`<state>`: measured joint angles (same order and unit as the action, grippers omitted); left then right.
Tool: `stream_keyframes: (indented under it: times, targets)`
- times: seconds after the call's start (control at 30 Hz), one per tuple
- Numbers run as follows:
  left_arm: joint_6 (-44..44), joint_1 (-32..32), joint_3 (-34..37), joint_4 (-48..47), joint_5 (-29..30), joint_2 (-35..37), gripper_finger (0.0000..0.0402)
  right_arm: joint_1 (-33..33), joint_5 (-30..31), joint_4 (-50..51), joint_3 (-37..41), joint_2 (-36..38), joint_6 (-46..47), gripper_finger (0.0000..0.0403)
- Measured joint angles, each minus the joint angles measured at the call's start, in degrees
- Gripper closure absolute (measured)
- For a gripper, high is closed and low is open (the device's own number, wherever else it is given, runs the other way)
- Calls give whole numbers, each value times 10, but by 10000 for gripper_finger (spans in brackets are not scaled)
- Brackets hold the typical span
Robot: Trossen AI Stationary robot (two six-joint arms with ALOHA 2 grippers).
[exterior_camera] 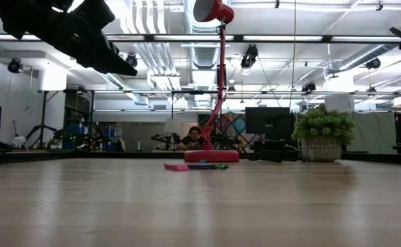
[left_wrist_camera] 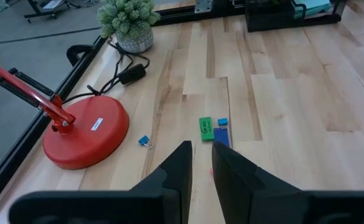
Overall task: Pick and place office supplies into organizer
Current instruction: Put the blue pencil into the black desk organizer
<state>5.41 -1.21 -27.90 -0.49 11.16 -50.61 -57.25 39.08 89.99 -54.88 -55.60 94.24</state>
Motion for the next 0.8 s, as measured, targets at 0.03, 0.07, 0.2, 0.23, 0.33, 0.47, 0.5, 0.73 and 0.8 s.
stream_keyframes:
  times: [0.03, 0.07, 0.2, 0.23, 0.33, 0.47, 0.5, 0.73, 0.8]
  targets:
    - [0, 0, 0, 0, 0, 0, 354, 0, 0, 0, 6, 2, 0, 388]
    - [0, 0, 1, 0, 0, 0, 354, 0, 0, 0, 11, 4, 1, 388]
    - [0, 0, 1, 0, 0, 0, 354, 0, 0, 0, 33, 7, 6, 388]
    - [0, 0, 1, 0, 0, 0, 354, 0, 0, 1, 38, 7, 9, 388]
    - [0, 0, 1, 0, 0, 0, 354, -8, -8, -1, 52, 9, 26, 388]
    - [0, 0, 1, 0, 0, 0, 354, -22, -19, -1, 65, 8, 58, 388]
    - [0, 0, 1, 0, 0, 0, 354, -26, -19, 0, 66, 8, 65, 388]
    - [0, 0, 1, 0, 0, 0, 354, -40, -20, -1, 67, 8, 99, 376]
    - [0, 0, 1, 0, 0, 0, 354, -40, -20, -2, 67, 8, 101, 357]
